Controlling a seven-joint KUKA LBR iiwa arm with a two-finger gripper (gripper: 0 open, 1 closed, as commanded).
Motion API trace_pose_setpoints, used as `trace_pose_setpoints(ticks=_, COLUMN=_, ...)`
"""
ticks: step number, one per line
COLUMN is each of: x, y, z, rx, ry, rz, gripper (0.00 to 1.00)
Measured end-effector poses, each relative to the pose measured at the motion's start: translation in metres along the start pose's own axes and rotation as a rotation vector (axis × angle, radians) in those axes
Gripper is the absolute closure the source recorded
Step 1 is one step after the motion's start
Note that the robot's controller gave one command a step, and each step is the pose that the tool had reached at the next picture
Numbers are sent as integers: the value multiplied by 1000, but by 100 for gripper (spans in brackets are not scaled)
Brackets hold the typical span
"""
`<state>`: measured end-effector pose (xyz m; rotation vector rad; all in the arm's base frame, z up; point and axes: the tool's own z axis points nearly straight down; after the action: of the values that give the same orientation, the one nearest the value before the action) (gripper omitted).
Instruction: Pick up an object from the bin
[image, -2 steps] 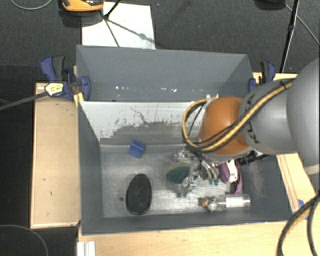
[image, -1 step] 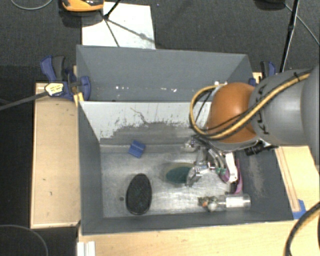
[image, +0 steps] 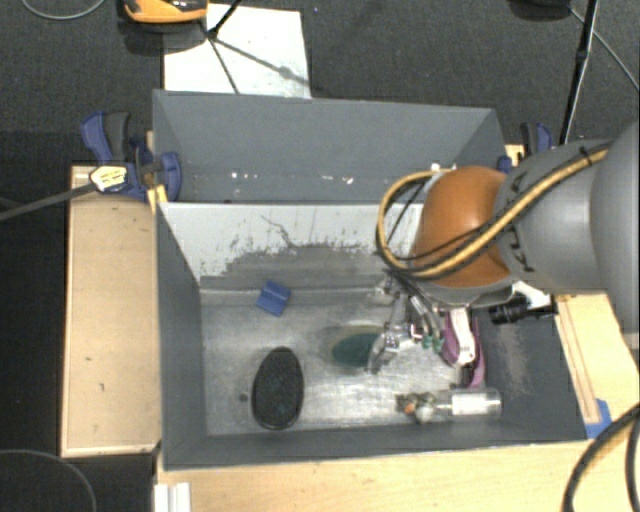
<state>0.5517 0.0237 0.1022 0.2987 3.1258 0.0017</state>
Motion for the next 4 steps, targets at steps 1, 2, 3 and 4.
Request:
trace_pose_setpoints(ticks=1, x=-3, y=12, z=29, rx=-1, ry=-3, rz=92, gripper=0)
trace_pose_setpoints(ticks=2, x=-4, y=13, z=27, rx=0, ry=-2, rz=91, gripper=0)
trace_pose_setpoints(ticks=3, x=-9, y=12, z=24, rx=-3, ry=-18, rz=92, gripper=100)
trace_pose_setpoints(ticks=4, x=-10, y=13, z=-16, rx=-1, ry=-5, rz=89, gripper=100)
